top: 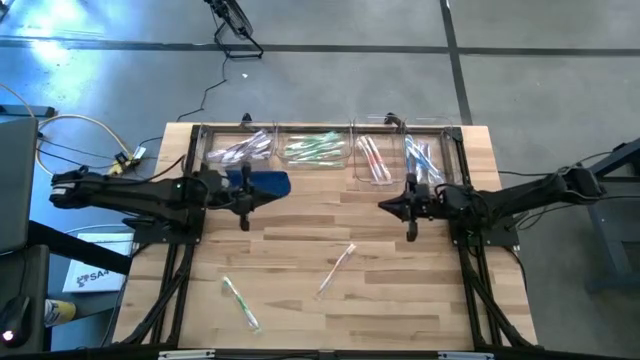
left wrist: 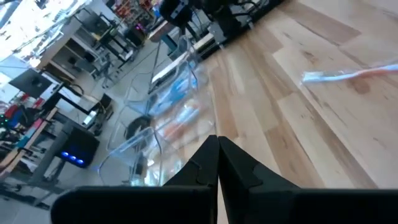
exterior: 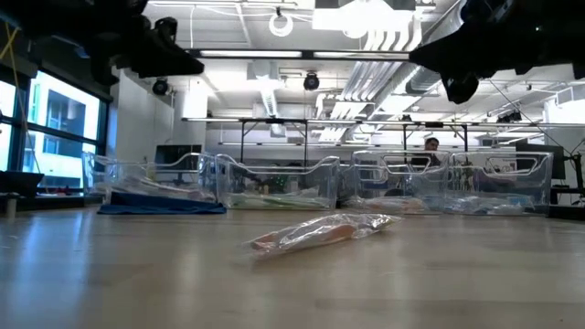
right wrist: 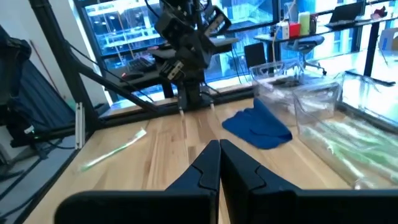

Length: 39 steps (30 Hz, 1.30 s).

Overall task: Pick & Place Toothbrushes
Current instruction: Put the orange toothbrush into the middle right transparent bin

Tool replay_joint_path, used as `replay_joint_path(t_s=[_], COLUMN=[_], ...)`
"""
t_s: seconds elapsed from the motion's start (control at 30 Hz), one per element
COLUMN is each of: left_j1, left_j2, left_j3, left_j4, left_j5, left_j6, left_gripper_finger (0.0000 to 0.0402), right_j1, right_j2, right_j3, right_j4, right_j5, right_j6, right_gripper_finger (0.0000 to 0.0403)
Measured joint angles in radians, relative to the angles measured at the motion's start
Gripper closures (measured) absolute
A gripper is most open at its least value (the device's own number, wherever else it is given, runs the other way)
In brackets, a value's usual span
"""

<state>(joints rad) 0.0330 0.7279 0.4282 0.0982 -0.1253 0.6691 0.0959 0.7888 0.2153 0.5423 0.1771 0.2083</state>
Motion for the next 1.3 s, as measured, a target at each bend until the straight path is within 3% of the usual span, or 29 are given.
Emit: replay_joint_path(t_s=[0.2,0.3,0.4,0.63,0.9,1.13,1.3], left_j1=[0.000,0.000,0.000,0.000,0.000,0.000,0.000], left_j2=[-0.098,-0.134,-0.174,-0.222,-0.217,-0.217,-0.217], left_j3=[-0.040,-0.040,-0.040,-0.040,-0.040,-0.040,-0.040], left_j4=[-0.035,-0.073,-0.118,-0.170,-0.185,-0.213,-0.212], left_j5=[0.000,0.000,0.000,0.000,0.000,0.001,-0.002], left_j6=[0.005,0.003,0.005,0.007,0.007,0.007,0.007], left_gripper_finger=[0.0401,0.0401,0.0401,0.0401,0.0401,0.0401,0.0401], right_j1=[0.000,0.000,0.000,-0.001,-0.048,-0.074,-0.069], right_j2=[0.164,0.267,0.369,0.578,0.713,0.816,0.868], right_j3=[0.099,0.199,0.315,0.563,0.774,0.834,0.834], right_j4=[0.001,-0.059,-0.170,-0.477,-0.745,-0.815,-0.781], right_j5=[-0.009,-0.075,-0.137,-0.141,-0.323,-0.471,-0.390], right_j6=[-0.021,-0.090,-0.161,-0.298,-0.370,-0.370,-0.314], right_gripper_finger=[0.0401,0.0401,0.0401,0.0401,0.0401,0.0401,0.0400])
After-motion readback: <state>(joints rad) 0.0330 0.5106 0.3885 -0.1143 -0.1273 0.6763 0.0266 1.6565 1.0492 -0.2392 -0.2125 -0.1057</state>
